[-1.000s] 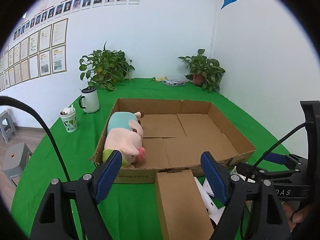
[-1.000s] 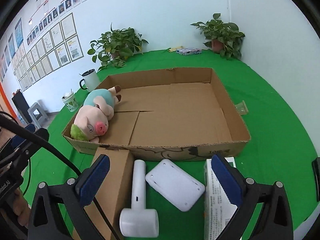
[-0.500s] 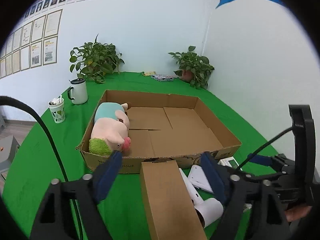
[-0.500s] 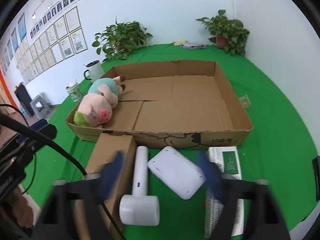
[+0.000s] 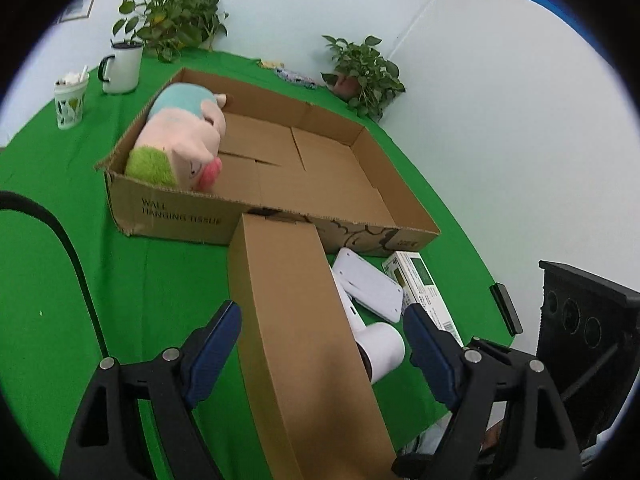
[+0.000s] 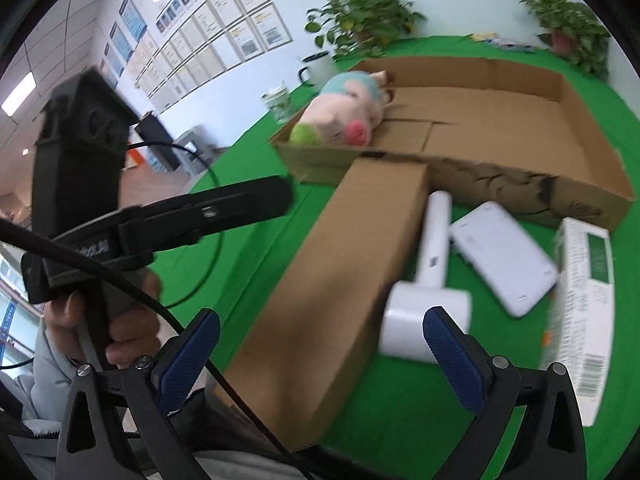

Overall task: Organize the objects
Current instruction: 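Grasp the long brown cardboard box with the left gripper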

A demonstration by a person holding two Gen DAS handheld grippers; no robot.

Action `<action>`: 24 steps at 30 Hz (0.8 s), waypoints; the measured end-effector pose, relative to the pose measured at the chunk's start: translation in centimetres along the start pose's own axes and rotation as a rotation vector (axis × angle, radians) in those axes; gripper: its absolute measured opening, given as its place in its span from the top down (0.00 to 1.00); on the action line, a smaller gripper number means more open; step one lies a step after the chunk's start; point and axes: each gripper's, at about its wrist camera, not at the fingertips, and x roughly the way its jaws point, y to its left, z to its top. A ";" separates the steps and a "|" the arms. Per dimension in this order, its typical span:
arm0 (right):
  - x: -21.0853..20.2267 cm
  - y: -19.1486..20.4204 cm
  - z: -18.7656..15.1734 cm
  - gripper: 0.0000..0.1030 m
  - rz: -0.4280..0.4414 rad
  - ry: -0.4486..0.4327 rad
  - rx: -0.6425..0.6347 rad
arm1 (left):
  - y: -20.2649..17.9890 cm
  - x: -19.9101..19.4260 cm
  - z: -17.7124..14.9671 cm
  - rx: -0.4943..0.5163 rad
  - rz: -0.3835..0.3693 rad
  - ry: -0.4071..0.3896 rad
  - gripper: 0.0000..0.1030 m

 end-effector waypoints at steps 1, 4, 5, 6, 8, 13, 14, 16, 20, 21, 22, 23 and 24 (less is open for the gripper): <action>0.5 0.3 -0.2 0.01 0.010 0.017 0.004 | 0.2 0.4 -0.3 -0.009 -0.007 0.015 0.20; 2.0 0.6 -0.6 0.01 0.054 0.071 0.059 | 1.3 1.0 -0.8 -0.055 -0.050 0.046 0.21; 2.4 0.7 -0.7 0.01 0.060 0.087 0.068 | 1.6 1.3 -0.9 -0.073 -0.068 0.058 0.21; 2.8 0.9 -0.9 0.01 0.055 0.103 0.068 | 1.9 1.5 -1.0 -0.087 -0.076 0.068 0.21; 3.4 1.5 -1.0 0.01 0.025 0.125 0.054 | 2.3 2.0 -1.2 -0.107 -0.091 0.096 0.22; 4.2 2.2 -1.2 0.01 -0.030 0.146 0.058 | 2.9 2.6 -1.8 -0.141 -0.104 0.138 0.22; 4.3 2.3 -1.2 0.01 -0.042 0.150 0.056 | 3.0 2.6 -2.0 -0.143 -0.103 0.143 0.22; 4.7 2.3 -1.7 0.01 -0.062 0.163 0.054 | 3.2 2.6 -2.2 -0.145 -0.107 0.154 0.22; 5.5 2.9 -2.9 0.01 -0.071 0.202 0.045 | 3.0 2.8 -2.9 -0.138 -0.109 0.183 0.26; 5.6 3.2 -3.2 0.01 -0.075 0.211 0.039 | 3.0 2.9 -3.2 -0.139 -0.114 0.192 0.26; 5.7 3.5 -3.7 0.01 -0.078 0.218 0.034 | 2.9 2.9 -3.6 -0.142 -0.120 0.200 0.26; 5.6 3.7 -4.0 0.01 -0.078 0.219 0.034 | 2.9 3.0 -3.9 -0.145 -0.122 0.205 0.26; 5.5 3.9 -4.4 0.01 -0.083 0.218 0.033 | 2.9 3.0 -4.2 -0.148 -0.124 0.209 0.26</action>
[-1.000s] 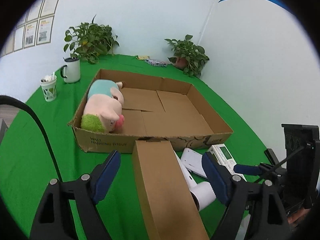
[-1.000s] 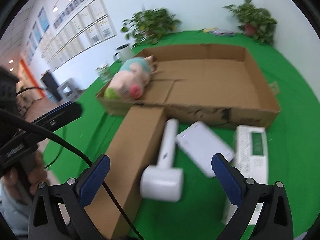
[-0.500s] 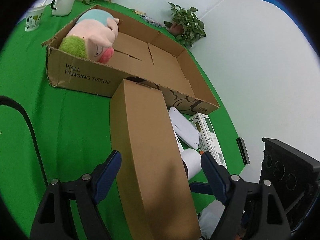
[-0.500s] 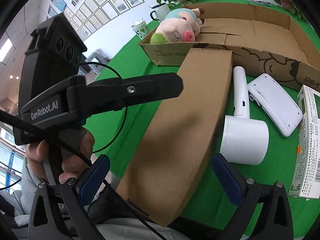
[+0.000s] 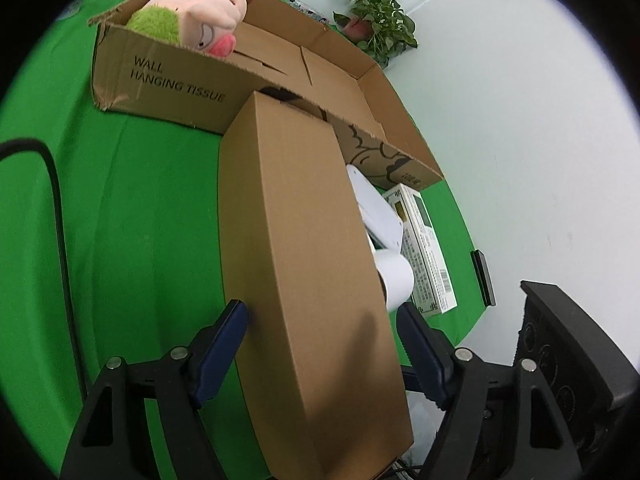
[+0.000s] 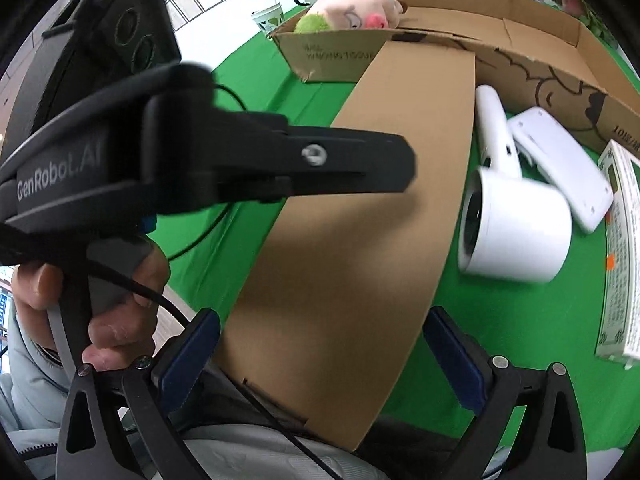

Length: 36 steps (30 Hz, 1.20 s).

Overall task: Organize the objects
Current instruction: 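Grasp the long brown cardboard box with the left gripper, then lift the long brown box with the left gripper and carry it over the open box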

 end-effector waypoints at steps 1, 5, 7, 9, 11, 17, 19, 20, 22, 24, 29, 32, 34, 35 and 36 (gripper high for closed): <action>-0.2 0.1 -0.3 0.01 -0.009 -0.005 -0.003 | 0.0 0.0 -0.4 -0.003 -0.004 0.004 0.26; -0.6 0.6 -1.5 0.01 -0.050 -0.016 -0.011 | 0.2 0.3 -1.7 -0.013 -0.002 0.023 0.26; -0.6 1.0 -2.1 0.01 -0.066 -0.018 -0.015 | 0.4 0.6 -2.3 -0.022 -0.002 0.035 0.26; -0.8 1.2 -2.5 0.02 -0.083 -0.021 -0.017 | 0.5 0.6 -2.8 -0.033 -0.002 0.039 0.26; -1.1 1.5 -2.8 0.07 -0.092 -0.030 -0.016 | 0.4 0.8 -3.2 -0.037 -0.006 0.040 0.27; -2.2 1.9 -2.8 0.09 -0.122 -0.076 -0.010 | 0.4 0.2 -3.4 -0.047 -0.002 0.033 0.30; -2.5 2.0 -2.9 0.10 -0.123 -0.087 -0.011 | 0.3 0.1 -3.5 -0.045 -0.001 0.034 0.30; -2.7 2.1 -3.0 0.10 -0.122 -0.090 -0.010 | 0.2 0.0 -3.6 -0.043 -0.002 0.035 0.30; -3.2 2.0 -3.2 0.11 -0.116 -0.098 -0.009 | 0.2 -0.1 -3.8 -0.038 -0.004 0.039 0.30; -3.5 1.5 -2.9 0.11 -0.104 -0.099 -0.011 | 0.2 -0.1 -3.9 -0.040 -0.010 0.042 0.30; -4.3 0.2 -2.3 0.11 -0.061 -0.097 -0.003 | 0.2 -0.2 -4.0 -0.040 -0.015 0.036 0.27; -5.1 -0.3 -2.1 0.11 -0.008 -0.101 0.020 | 0.4 -0.3 -4.0 -0.054 -0.030 0.032 0.22; -5.8 -0.6 -1.9 0.11 0.033 -0.111 0.038 | 0.6 -0.3 -4.0 -0.070 -0.053 0.036 0.22; -6.1 -0.8 -1.8 0.11 0.060 -0.113 0.051 | 0.8 -0.3 -4.0 -0.080 -0.065 0.039 0.22; -6.4 -1.1 -1.6 0.11 0.092 -0.114 0.066 | 0.8 -0.2 -3.9 -0.086 -0.069 0.041 0.22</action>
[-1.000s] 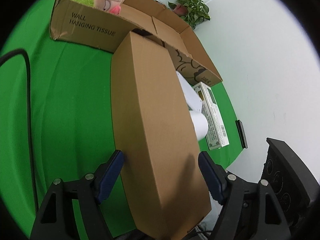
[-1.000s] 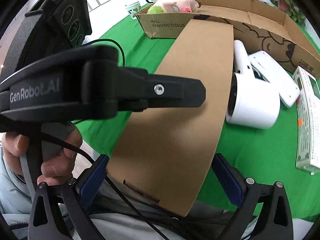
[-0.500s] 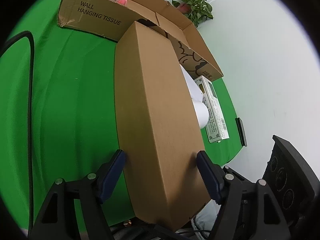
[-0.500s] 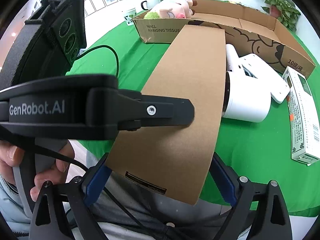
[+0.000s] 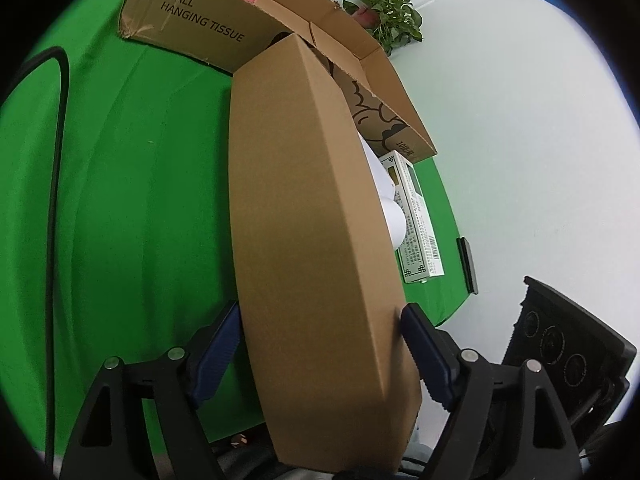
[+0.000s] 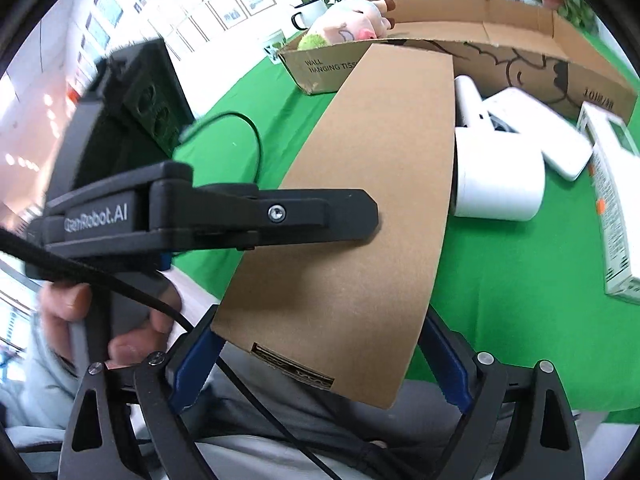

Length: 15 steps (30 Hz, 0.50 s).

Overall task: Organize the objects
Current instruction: 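Lift the long brown box with the left gripper and carry it over the open box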

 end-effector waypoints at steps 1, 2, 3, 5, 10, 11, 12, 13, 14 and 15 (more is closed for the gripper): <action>-0.4 -0.6 0.2 0.11 0.013 -0.001 0.006 | 0.0 0.0 0.0 -0.003 0.001 0.001 0.22; -0.5 -0.5 0.4 0.11 0.015 -0.001 0.003 | -0.1 0.2 0.0 -0.005 0.004 0.003 0.22; -0.6 -0.3 0.4 0.11 0.017 0.000 -0.002 | -0.1 0.3 0.0 -0.007 0.005 0.004 0.22; -0.6 0.0 0.3 0.12 0.023 0.001 -0.015 | 0.0 0.1 0.0 -0.016 0.003 -0.002 0.22; -1.5 0.8 0.5 0.12 0.006 -0.022 -0.043 | -0.7 -0.4 0.2 0.005 -0.003 -0.035 0.23; -1.5 1.3 -0.1 0.12 0.003 -0.030 -0.051 | -1.0 -0.6 0.2 0.014 0.001 -0.043 0.23; -1.6 1.4 -0.3 0.12 0.003 -0.037 -0.056 | -1.2 -0.9 0.3 0.020 0.003 -0.050 0.23; -1.7 1.7 -0.8 0.12 0.004 -0.046 -0.060 | -1.5 -1.1 0.4 0.027 0.005 -0.058 0.23; -1.8 0.5 -0.4 0.12 0.005 -0.054 -0.062 | -1.7 -1.3 0.5 0.030 0.005 -0.064 0.23; -2.2 0.4 -0.2 0.12 0.005 -0.062 -0.065 | -1.9 -1.4 0.5 0.032 0.005 -0.070 0.24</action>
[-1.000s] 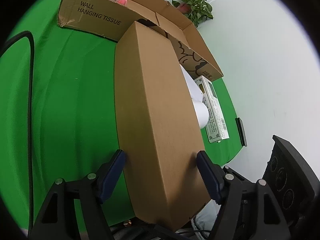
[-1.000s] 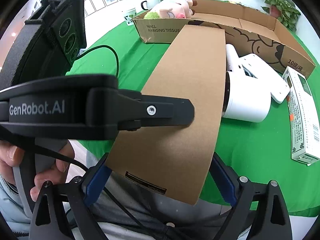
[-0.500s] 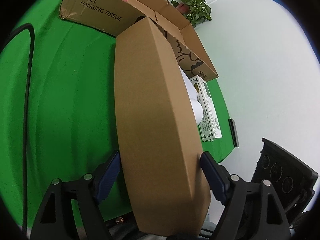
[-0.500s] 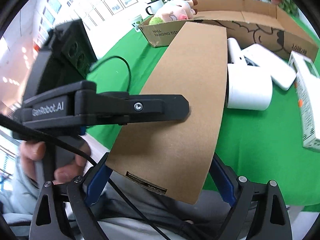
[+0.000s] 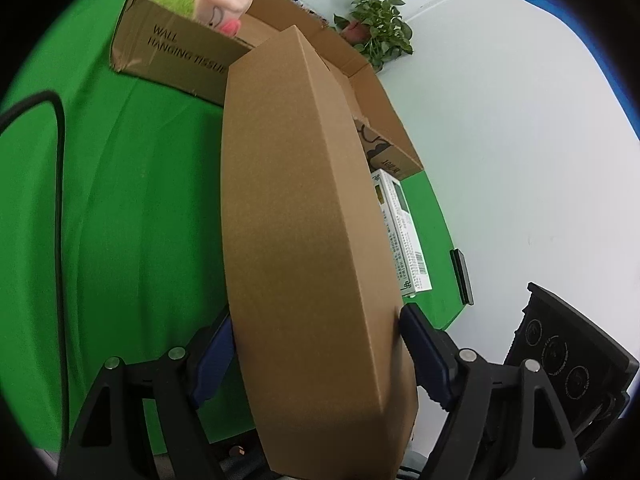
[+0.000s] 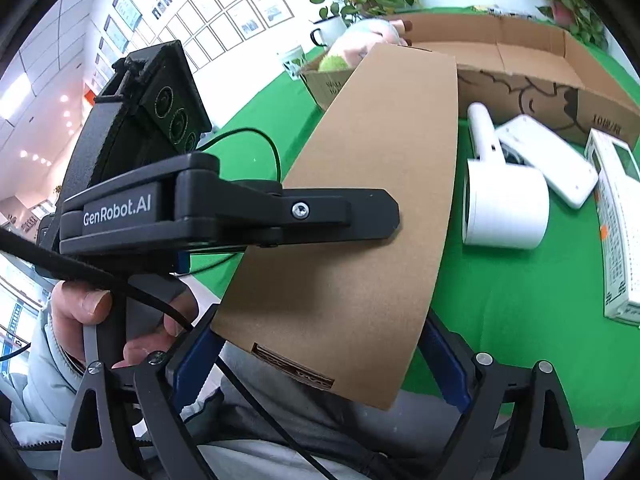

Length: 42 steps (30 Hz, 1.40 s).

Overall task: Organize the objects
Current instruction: 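Lift the long brown box with the left gripper and carry it over the open box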

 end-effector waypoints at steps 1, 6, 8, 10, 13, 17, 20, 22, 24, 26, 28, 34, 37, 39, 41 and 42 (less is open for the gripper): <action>-0.3 0.1 0.2 0.12 -0.001 -0.010 -0.003 | -0.2 -0.2 0.1 0.004 0.000 -0.006 0.24; -1.5 0.1 1.2 0.12 0.003 -0.047 -0.006 | -1.2 -0.7 0.7 0.026 0.008 -0.033 0.24; -1.0 1.2 0.7 0.12 0.003 -0.061 -0.003 | -1.6 -0.7 1.0 0.026 0.012 -0.036 0.24; -1.5 1.1 1.1 0.13 0.002 -0.071 -0.002 | -2.1 -0.8 1.3 0.036 0.024 -0.043 0.24; -1.5 1.2 1.8 0.14 -0.020 -0.081 -0.012 | -3.2 -1.0 1.8 0.069 0.059 -0.055 0.25; -0.4 1.4 0.7 0.15 -0.026 -0.090 -0.022 | -3.6 -1.7 2.0 0.082 0.058 -0.066 0.25; -0.8 1.5 0.6 0.15 -0.029 -0.104 -0.037 | -4.8 -1.5 1.6 0.084 0.056 -0.080 0.25; -1.1 1.7 0.8 0.15 -0.030 -0.111 -0.044 | -5.3 -1.6 1.7 0.090 0.055 -0.089 0.25; -1.4 1.8 1.1 0.15 -0.032 -0.120 -0.052 | -5.6 -1.8 2.0 0.093 0.051 -0.099 0.25; -1.7 1.9 1.6 0.15 -0.036 -0.133 -0.055 | -5.9 -2.1 2.4 0.102 0.046 -0.109 0.25; -2.2 2.1 2.1 0.15 -0.043 -0.149 -0.058 | -6.4 -2.5 2.9 0.119 0.041 -0.120 0.25; -3.5 2.0 4.5 0.15 -0.071 -0.205 -0.069 | -7.7 -3.5 5.8 0.184 0.019 -0.154 0.25; -3.9 2.0 5.8 0.15 -0.084 -0.227 -0.076 | -8.1 -3.6 7.4 0.201 0.008 -0.169 0.25; -4.2 2.0 6.8 0.15 -0.095 -0.238 -0.086 | -8.4 -3.5 9.4 0.206 -0.004 -0.180 0.25; -4.5 2.1 8.0 0.15 -0.108 -0.248 -0.102 | -8.6 -3.4 11.0 0.208 -0.017 -0.193 0.25; -4.4 2.1 8.6 0.15 -0.114 -0.252 -0.108 | -8.5 -3.5 11.5 0.210 -0.021 -0.200 0.25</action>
